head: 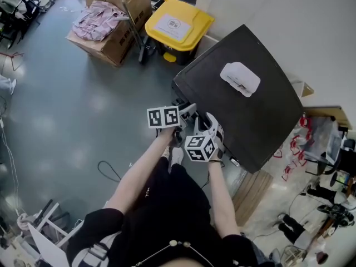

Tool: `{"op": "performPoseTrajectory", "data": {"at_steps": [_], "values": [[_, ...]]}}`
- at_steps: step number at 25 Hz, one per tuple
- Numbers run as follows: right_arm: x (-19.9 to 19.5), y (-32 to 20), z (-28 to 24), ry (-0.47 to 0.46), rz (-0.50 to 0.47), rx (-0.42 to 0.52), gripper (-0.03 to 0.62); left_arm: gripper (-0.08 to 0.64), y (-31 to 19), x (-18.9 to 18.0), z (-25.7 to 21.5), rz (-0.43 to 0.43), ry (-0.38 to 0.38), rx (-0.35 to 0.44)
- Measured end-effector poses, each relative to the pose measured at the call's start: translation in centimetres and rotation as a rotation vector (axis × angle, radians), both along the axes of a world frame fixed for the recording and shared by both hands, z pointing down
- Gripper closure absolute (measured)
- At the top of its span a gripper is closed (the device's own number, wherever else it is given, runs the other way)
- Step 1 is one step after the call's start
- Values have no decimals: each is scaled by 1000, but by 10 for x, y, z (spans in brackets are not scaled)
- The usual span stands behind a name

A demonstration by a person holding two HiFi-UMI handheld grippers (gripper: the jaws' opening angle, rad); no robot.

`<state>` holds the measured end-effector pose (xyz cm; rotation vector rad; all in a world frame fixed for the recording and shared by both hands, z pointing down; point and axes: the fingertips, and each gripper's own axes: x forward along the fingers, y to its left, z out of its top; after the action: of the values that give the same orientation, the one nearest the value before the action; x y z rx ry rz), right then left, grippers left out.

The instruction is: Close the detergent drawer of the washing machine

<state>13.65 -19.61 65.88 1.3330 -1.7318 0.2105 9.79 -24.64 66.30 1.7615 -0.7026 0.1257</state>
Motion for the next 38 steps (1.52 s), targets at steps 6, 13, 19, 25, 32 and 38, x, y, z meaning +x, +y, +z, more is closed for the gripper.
{"op": "performPoseTrajectory", "data": {"at_steps": [6, 13, 19, 25, 32, 38], "values": [[-6, 8, -41, -170, 32, 147, 526, 529, 12, -23, -54, 63, -10, 334], [-10, 24, -165, -583, 79, 441, 589, 552, 40, -56, -171, 82, -223, 852], [-10, 45, -251, -799, 39, 603, 589, 552, 66, -78, -244, 12, -264, 1019], [-16, 63, -292, -823, -39, 677, 591, 552, 87, -81, -288, -8, -298, 1126], [-17, 76, -303, -773, -37, 698, 591, 552, 99, -85, -300, -36, -283, 1129], [-17, 85, -303, -769, -24, 705, 591, 552, 109, -81, -299, -20, -278, 1139]]}}
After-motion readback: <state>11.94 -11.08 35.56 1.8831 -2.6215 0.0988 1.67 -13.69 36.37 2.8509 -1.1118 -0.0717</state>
